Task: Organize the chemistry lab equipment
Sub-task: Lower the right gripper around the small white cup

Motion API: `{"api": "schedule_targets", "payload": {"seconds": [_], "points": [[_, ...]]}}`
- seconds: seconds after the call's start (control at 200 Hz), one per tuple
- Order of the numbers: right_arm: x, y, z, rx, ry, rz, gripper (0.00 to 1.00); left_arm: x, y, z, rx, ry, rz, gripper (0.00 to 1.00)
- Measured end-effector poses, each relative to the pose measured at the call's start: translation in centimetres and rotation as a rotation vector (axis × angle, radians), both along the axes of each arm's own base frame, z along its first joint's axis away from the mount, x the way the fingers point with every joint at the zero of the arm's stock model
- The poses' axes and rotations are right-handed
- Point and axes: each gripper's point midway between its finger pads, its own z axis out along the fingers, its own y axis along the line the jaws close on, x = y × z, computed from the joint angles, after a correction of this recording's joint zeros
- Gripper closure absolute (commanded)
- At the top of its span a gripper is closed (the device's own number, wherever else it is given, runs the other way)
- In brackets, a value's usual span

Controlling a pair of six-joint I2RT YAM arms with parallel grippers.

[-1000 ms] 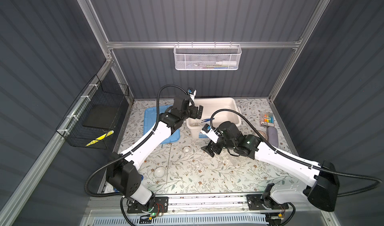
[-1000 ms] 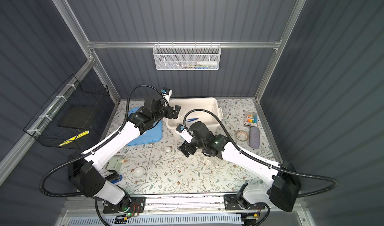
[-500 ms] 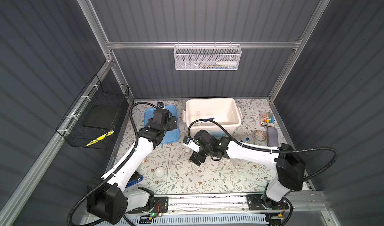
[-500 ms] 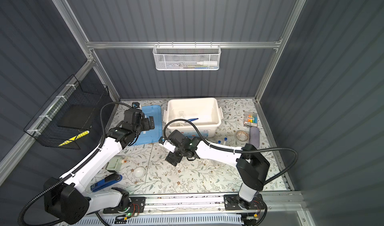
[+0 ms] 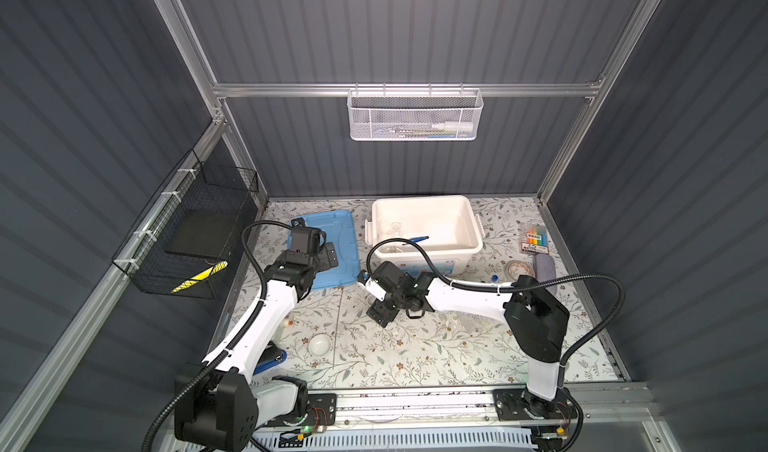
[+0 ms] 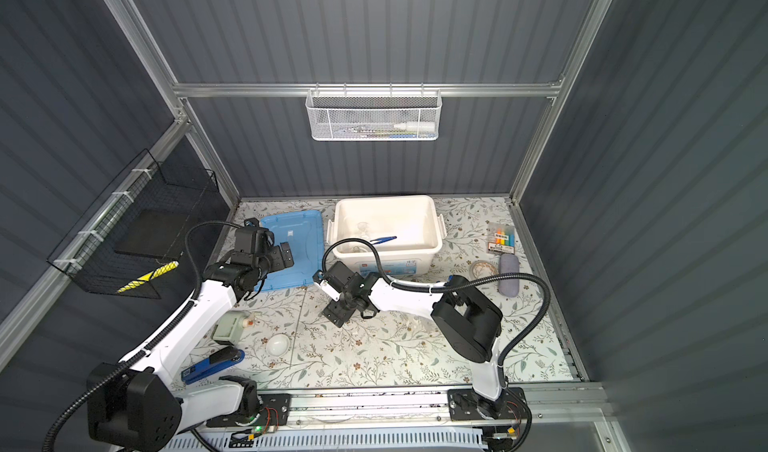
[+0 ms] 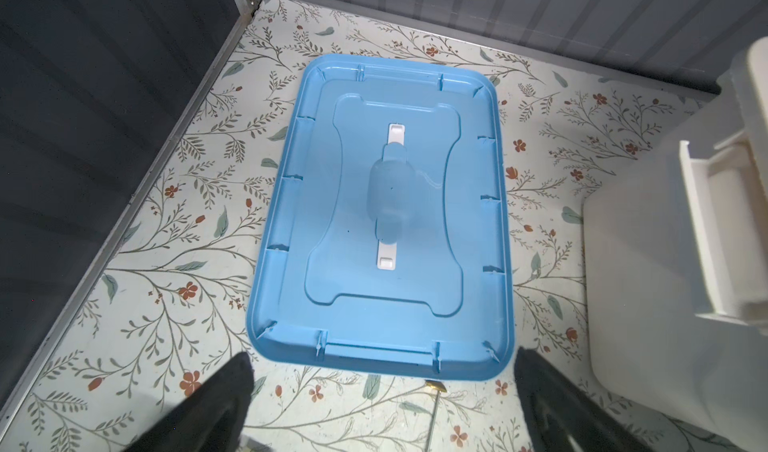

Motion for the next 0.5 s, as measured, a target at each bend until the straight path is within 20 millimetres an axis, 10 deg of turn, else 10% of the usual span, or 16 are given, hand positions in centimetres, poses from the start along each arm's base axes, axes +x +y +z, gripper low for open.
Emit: {"api": "schedule_targets", "payload": {"seconds": [0.5], "points": [[1.2, 1.4, -1.6, -0.017, 0.018, -0.036, 0.21, -0.3, -0.2, 0.0, -0.013, -0.001, -0.013, 0.0]]}}
